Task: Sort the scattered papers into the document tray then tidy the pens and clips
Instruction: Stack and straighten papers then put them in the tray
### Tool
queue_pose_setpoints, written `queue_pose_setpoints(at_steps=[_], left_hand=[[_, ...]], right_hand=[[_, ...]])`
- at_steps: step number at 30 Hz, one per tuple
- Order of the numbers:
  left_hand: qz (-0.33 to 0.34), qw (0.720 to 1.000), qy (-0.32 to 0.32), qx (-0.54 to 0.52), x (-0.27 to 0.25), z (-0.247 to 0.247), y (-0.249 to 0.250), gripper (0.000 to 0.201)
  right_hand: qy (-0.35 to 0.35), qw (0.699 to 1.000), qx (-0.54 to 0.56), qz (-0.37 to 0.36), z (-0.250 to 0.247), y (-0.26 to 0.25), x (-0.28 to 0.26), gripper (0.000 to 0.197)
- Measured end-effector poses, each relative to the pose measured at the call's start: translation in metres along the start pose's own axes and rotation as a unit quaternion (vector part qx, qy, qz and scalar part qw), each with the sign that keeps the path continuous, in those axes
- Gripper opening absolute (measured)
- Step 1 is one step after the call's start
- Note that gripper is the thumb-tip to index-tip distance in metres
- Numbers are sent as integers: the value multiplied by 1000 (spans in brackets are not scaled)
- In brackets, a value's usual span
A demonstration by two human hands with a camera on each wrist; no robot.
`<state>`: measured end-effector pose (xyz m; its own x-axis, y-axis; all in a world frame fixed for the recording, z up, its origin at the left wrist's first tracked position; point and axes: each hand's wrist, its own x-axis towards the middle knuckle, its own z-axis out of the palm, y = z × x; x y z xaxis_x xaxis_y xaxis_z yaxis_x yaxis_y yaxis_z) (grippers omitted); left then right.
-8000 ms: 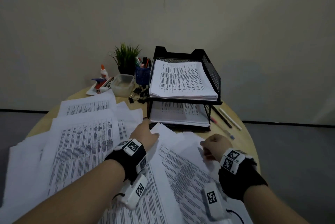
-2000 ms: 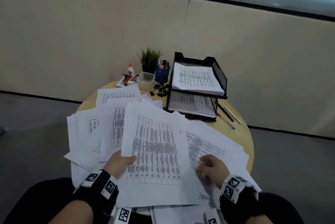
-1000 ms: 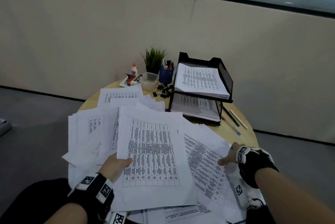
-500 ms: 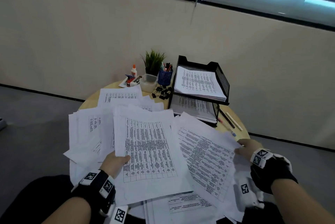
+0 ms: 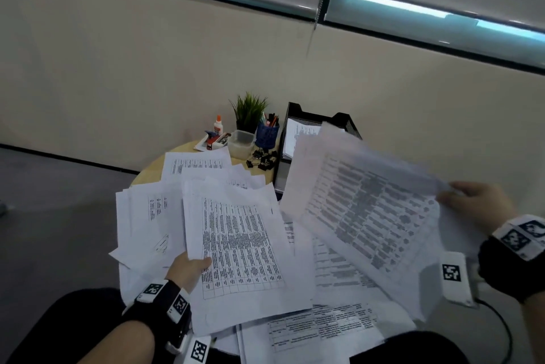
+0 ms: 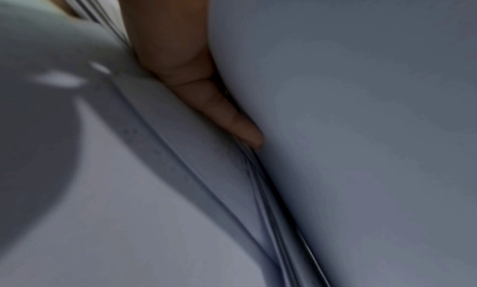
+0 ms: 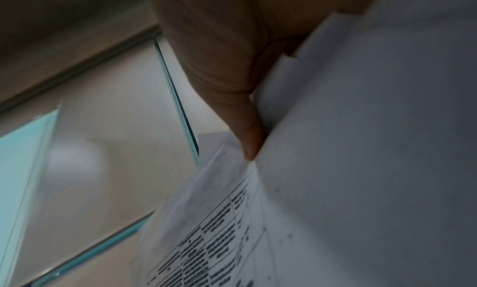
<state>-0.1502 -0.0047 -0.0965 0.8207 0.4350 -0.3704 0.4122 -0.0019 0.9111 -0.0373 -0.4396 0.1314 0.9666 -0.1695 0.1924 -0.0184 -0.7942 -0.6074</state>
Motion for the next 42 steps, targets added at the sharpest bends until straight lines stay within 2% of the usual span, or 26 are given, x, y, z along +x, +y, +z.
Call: queue_pose_setpoints(at_steps=[2, 7, 9, 11, 13, 18, 21, 24, 29, 32, 35, 36, 40, 42], left_hand=[[-7, 1000, 1, -4, -1, -1, 1, 35], [-21, 1000, -6, -18, -3, -1, 3, 35], [-17, 1000, -12, -21, -5, 1, 3, 37], [-15, 999, -16, -24, -6, 2, 3, 38], [-14, 999, -19, -36, -6, 2, 2, 39], [19, 997, -30, -68, -13, 2, 8, 42], [32, 995, -41, -85, -17, 3, 10, 37], [28, 993, -49, -107, -17, 4, 8, 16], [28, 988, -62, -136, -18, 5, 8, 18], [37, 988, -53, -140, -19, 8, 7, 27], [42, 991, -24, -122, -18, 9, 6, 35], [43, 992, -15, -117, -16, 8, 5, 36], [52, 993, 4, -106, -14, 8, 5, 35], [52, 993, 8, -103, -14, 7, 8, 33]], right_hand=[[9, 999, 30, -10, -15, 0, 5, 10], [69, 990, 119, -7, -30, -6, 7, 10], [84, 985, 150, -1, -27, -18, -1, 3], [72, 979, 189, 18, -15, -24, -7, 2], [54, 971, 229, 46, 3, -18, -7, 15], [-26, 930, 350, 111, 62, -21, -38, 28], [-74, 917, 365, 144, 109, -13, -57, 31], [-105, 906, 369, 177, 151, -1, -74, 33], [-124, 885, 389, 222, 195, 6, -96, 30], [-145, 873, 400, 238, 207, 6, -107, 32], [-163, 879, 379, 240, 211, 7, -111, 49], [-167, 881, 371, 242, 210, 7, -112, 49], [-188, 888, 353, 226, 197, 10, -108, 25], [-191, 894, 336, 226, 192, 15, -103, 24]])
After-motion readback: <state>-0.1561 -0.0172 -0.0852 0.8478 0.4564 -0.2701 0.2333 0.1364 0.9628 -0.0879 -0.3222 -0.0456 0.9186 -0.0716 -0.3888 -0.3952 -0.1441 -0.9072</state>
